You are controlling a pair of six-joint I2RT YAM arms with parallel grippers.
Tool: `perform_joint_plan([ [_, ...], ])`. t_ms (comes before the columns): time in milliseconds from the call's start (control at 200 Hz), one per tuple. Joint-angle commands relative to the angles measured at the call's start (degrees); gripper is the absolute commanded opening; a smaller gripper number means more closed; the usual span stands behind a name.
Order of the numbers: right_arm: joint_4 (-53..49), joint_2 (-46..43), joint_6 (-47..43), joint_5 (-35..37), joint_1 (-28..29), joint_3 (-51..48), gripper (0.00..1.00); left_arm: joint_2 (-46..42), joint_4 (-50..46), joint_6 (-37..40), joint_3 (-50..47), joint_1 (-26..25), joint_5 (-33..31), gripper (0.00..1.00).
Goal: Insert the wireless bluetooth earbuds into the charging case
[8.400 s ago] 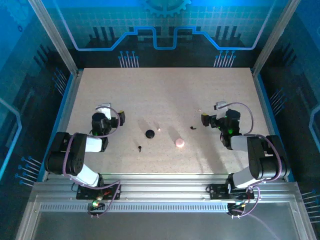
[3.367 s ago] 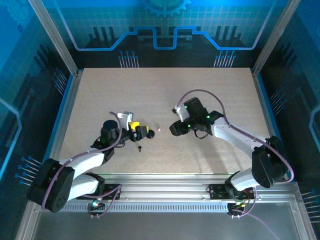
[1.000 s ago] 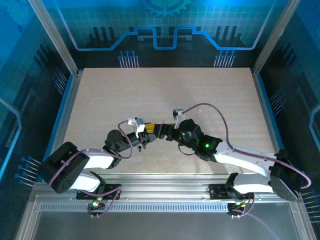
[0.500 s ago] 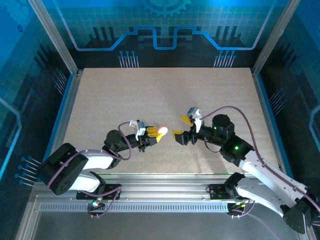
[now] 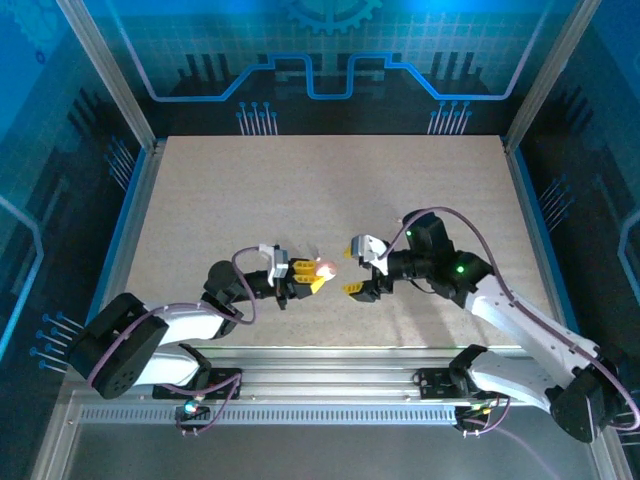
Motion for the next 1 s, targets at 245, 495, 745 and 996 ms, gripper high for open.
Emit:
perform_joint_plan([
  [245, -8.55, 10.35, -7.37, -14.02, -1.04, 9.57, 0.61, -2.73, 1.88, 1.17, 1.36, -0.26, 2.60, 0.17],
  [495, -12.54, 14.65, -10.40, -18.10, -1.13, 12.97, 0.46, -2.47, 1.90, 1.21, 1.42, -0.38, 2.31, 0.17],
  [745, -15.15, 15.78, -12.15, -17.04, -1.79, 14.98, 0.21, -2.12, 1.89, 1.83, 1.19, -0.39, 1.56, 0.24],
  [996, -20.78, 12.91, -13.03, -4.45, -1.53, 16.27, 0.18, -4.07, -5.43, 9.28, -1.09, -0.35, -3.06, 0.52],
])
